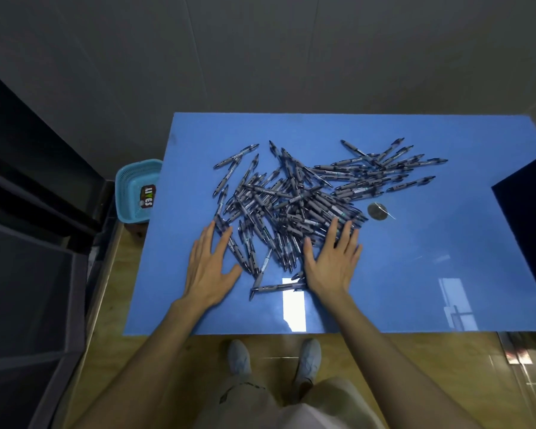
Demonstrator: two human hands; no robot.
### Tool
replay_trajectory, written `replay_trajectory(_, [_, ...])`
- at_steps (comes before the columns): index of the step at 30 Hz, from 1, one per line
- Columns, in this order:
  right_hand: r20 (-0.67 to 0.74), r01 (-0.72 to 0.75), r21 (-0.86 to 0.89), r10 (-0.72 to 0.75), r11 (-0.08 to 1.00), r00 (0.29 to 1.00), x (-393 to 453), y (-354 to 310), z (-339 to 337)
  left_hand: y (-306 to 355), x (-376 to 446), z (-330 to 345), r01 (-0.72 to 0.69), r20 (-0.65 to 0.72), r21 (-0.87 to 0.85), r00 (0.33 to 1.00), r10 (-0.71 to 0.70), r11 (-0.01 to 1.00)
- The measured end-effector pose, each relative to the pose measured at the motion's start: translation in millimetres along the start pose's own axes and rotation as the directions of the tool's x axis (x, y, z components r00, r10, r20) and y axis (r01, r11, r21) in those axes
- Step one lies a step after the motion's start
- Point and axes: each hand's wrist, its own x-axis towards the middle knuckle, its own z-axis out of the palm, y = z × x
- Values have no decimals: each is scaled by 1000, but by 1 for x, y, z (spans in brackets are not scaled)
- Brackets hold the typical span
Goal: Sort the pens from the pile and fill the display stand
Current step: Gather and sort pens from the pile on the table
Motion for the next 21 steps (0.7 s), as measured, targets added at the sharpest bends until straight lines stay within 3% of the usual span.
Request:
replay_trajectory(5, [-13, -74, 20, 74, 997, 997, -2, -25, 10, 22, -11, 0, -15, 113, -42, 993, 19, 999])
replay_trajectory(8, [-8, -81, 31, 81, 996, 997, -1, -29, 12, 34, -15, 12, -17, 102, 22, 995, 15, 1000])
replay_trajectory(16, [-56, -7, 45, 10, 999, 998, 34, 4, -13, 26, -2, 14, 28, 74, 55, 997, -32, 998])
replay_trajectory(21, [25, 120, -20, -120, 993, 993, 78, 17, -29, 21, 12, 0, 53, 84, 83, 995, -60, 995])
